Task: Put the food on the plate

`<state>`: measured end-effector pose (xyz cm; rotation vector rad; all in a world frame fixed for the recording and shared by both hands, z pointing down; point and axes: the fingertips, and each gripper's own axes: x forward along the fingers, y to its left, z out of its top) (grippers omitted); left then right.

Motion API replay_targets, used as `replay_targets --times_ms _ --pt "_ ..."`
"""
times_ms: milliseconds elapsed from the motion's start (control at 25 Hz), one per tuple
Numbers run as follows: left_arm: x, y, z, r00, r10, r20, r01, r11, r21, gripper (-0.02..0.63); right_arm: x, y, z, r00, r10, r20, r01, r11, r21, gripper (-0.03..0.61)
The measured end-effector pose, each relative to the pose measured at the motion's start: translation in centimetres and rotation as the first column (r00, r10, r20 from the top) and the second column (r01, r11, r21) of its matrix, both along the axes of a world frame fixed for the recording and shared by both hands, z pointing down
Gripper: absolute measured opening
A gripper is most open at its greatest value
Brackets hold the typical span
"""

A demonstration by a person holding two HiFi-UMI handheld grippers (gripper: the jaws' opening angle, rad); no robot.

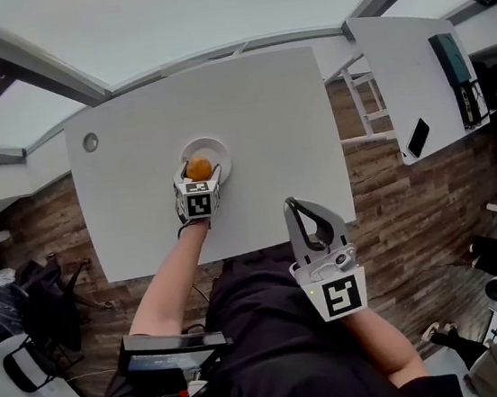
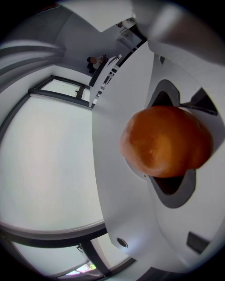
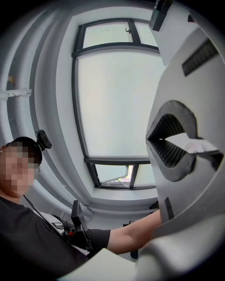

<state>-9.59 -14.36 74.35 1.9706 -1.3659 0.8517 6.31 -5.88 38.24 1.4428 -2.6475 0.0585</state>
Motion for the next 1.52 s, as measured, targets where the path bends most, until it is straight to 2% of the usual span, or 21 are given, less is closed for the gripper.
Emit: replay_targets --times_ms 200,320,520,720,880,1080,1480,1520 --pt "0.7 0.1 0.0 1.000 0.027 0.001 -0.027 1.000 -0.015 0.353 -0.9 0.3 0.3 0.999 -0.042 -0.011 0.042 0.999 -0.009 0.006" --pt "0.5 0.5 0.4 1.000 0.014 0.002 -0.014 0.999 -0.032 0.353 -1.1 0.2 0.5 0.999 -0.049 0.001 0.049 0.998 -0.029 0.006" --pt "0.4 0.7 0.8 1.000 0.013 0.006 -0.013 0.999 -0.043 0.353 -1.6 -0.2 -0.2 0.998 -0.057 0.017 0.058 0.998 -0.013 0.006" --pt "0.8 0.2 0.5 1.000 -0.009 -0.010 0.009 0.999 -0.038 0.353 -3.4 -0.7 -0.6 0.994 -0.109 0.015 0.109 0.994 0.004 0.006" --pt "0.9 0.7 0.9 1.000 -0.005 -0.010 0.004 0.998 -0.056 0.353 -4.7 -0.7 -0.1 0.990 -0.142 0.020 0.142 0.990 -0.015 0.006" --pt "0.9 -0.1 0.1 1.000 -0.015 -0.020 0.015 1.000 -0.012 0.353 -5.0 0.2 0.5 0.983 -0.183 0.026 0.184 0.983 -0.027 0.006" --pt "0.7 0.3 0.4 1.000 0.018 -0.006 -0.018 1.000 -0.024 0.354 -4.0 0.7 1.2 0.982 -0.186 0.022 0.187 0.982 -0.037 0.006" --pt "0.7 0.1 0.3 1.000 0.019 -0.006 -0.019 1.000 -0.015 0.374 -3.9 0.8 1.2 0.983 -0.181 0.024 0.182 0.982 -0.040 0.006"
